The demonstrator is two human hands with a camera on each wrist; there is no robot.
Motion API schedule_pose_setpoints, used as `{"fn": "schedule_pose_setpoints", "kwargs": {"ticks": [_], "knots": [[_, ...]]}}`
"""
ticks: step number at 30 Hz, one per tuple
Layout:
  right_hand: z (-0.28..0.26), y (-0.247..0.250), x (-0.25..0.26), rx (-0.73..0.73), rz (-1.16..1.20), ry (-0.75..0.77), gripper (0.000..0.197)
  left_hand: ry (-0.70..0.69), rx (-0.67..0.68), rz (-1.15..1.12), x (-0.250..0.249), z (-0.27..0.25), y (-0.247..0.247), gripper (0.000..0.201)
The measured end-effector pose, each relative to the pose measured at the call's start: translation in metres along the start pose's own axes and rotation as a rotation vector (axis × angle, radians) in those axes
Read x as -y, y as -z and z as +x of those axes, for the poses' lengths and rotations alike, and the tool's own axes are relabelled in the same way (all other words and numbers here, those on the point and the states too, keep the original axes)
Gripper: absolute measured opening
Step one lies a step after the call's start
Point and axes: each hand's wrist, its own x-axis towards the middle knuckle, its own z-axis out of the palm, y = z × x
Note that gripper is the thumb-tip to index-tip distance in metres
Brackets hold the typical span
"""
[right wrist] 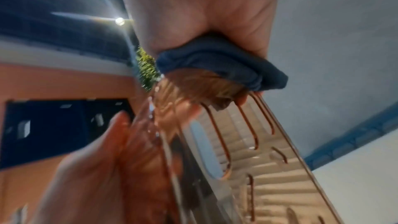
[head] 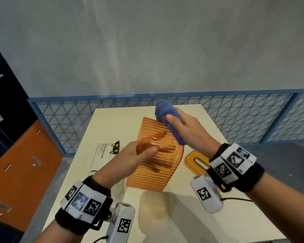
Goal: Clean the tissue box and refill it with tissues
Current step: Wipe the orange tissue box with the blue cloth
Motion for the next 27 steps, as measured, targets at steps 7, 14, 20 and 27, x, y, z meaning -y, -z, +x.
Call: {"fn": "schedule_pose_setpoints", "kwargs": {"ticks": [7, 14, 20, 27], "knots": [[-0.022, -0.022, -0.011, 0.203, -0.476, 0.447, 0.048, 0.025, -0.141, -0.212, 0.013, 0.002, -0.004, 0.026], [0.0, -0.007, -0.001, 0.254, -0.328, 0.185, 0.034, -0.03, -0.06, 0.069, 0.001, -0.001, 0.0, 0.033], [-0.004, -0.027, 0.007, 0.24, -0.416, 0.33, 0.047, -0.034, -0.111, 0.124, 0.003, 0.003, -0.003, 0.021], [0.013, -0.01, -0.001, 0.219, -0.395, 0.138, 0.033, -0.004, -0.047, 0.049, -0.001, 0.004, -0.011, 0.026]]}}
